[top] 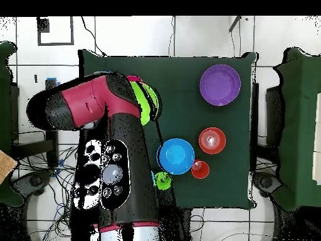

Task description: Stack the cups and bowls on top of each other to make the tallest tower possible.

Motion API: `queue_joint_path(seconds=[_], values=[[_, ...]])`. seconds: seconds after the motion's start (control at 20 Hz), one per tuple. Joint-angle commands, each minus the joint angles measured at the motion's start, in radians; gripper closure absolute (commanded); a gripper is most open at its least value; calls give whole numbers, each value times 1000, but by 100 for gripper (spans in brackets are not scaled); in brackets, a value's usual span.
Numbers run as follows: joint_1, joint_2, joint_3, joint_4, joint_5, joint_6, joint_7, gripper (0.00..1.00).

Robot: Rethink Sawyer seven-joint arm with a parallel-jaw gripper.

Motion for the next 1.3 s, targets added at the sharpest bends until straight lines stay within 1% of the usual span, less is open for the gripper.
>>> queue_joint_path(seconds=[0.05,0.15,0.5,0.55,0.75,0.9,1.0,1.3], values=[[-23,76,13,-13,3,49,49,100],[-30,77,17,-1,12,31,51,100],[-29,79,19,-5,21,27,52,100],[-30,78,20,-3,23,24,52,0],[-33,76,21,2,24,14,54,0],[-36,78,24,-2,25,38,35,0],[-44,81,31,-2,39,41,34,0],[-43,82,27,-5,46,40,27,0]])
